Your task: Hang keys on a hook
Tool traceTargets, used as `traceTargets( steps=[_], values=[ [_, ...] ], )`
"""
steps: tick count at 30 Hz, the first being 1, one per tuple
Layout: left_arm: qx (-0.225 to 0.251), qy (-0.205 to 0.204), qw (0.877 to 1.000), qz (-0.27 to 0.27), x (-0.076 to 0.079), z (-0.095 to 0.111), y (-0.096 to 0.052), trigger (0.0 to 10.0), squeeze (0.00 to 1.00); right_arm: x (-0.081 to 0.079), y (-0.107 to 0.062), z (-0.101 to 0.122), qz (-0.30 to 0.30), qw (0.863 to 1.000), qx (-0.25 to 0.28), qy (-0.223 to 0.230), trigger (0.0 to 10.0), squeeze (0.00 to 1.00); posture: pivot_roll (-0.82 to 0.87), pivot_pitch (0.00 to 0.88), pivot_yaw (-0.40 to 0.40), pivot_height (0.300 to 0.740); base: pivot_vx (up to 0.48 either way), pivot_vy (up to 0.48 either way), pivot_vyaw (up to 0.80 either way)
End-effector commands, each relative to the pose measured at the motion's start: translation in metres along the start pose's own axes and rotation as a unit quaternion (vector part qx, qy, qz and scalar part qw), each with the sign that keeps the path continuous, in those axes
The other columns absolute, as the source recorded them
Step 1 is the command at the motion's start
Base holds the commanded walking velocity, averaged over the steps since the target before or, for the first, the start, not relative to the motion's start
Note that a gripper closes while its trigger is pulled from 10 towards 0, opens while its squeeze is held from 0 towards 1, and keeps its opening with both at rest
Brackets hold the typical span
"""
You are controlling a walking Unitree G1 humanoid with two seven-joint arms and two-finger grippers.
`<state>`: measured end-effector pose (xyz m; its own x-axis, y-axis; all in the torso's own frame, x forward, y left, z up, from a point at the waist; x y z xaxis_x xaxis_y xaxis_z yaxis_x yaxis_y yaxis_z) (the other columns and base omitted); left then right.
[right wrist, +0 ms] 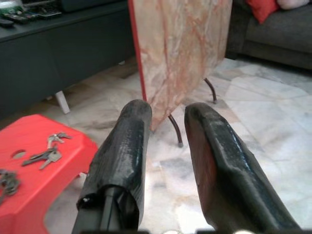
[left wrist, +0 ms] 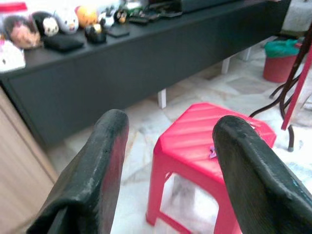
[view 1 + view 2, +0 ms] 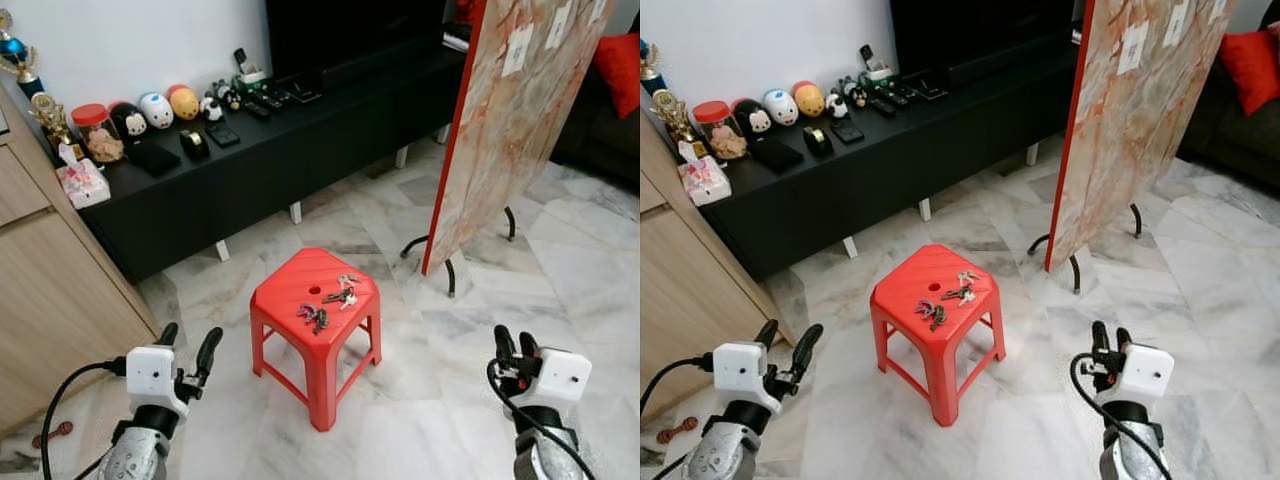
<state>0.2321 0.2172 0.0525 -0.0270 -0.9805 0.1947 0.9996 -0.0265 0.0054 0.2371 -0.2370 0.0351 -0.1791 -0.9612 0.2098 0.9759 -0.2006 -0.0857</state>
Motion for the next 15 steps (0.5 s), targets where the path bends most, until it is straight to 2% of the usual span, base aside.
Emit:
traceTargets(
  steps=[1, 6, 10, 13, 15],
  values=[
    [-0.014, -0.001, 1.0, 0.014, -0.005, -0.004, 0.0, 10.0, 0.0, -0.002, 0.003, 0.001, 0.003, 1.0, -0.004, 0.009, 10.0, 0.0, -0.01, 0.0, -0.022, 0.74, 0.0, 0.0, 0.0],
    [-0.015, 0.003, 1.0, 0.014, -0.007, -0.001, -0.001, 10.0, 0.0, -0.004, 0.002, 0.001, 0.005, 1.0, -0.002, -0.001, 10.0, 0.0, -0.02, 0.0, -0.013, 0.74, 0.0, 0.0, 0.0],
    [-0.022, 0.007, 0.999, 0.027, -0.016, -0.002, -0.004, 10.0, 0.0, -0.002, 0.0, 0.0, -0.001, 1.0, -0.005, 0.001, 10.0, 0.0, -0.04, 0.0, -0.019, 0.74, 0.0, 0.0, 0.0],
    [-0.018, 0.003, 0.999, 0.027, -0.014, 0.0, -0.002, 10.0, 0.0, -0.002, -0.003, 0.001, 0.012, 1.0, -0.007, 0.0, 10.0, 0.0, -0.05, 0.0, -0.015, 0.74, 0.0, 0.0, 0.0],
    [-0.012, 0.002, 1.0, 0.027, -0.011, 0.002, 0.005, 10.0, 0.0, -0.002, -0.004, -0.004, 0.015, 1.0, -0.023, -0.013, 10.0, 0.0, -0.05, 0.0, -0.007, 0.74, 0.0, 0.0, 0.0]
  ],
)
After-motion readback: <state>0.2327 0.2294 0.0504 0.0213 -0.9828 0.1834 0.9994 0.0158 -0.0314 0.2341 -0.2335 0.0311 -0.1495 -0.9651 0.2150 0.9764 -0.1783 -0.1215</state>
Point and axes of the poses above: a point about 5 cm out from each wrist's last joint towards the gripper, its own y axis pointing out of the wrist towards the gripper, its own z axis along the axis of the wrist's last joint, x = y × z, the point moved 1 cm from there along y, pointing out of the wrist towards the gripper, and after that the axes turned 15 degrees about -y, right-handed, at the moved point
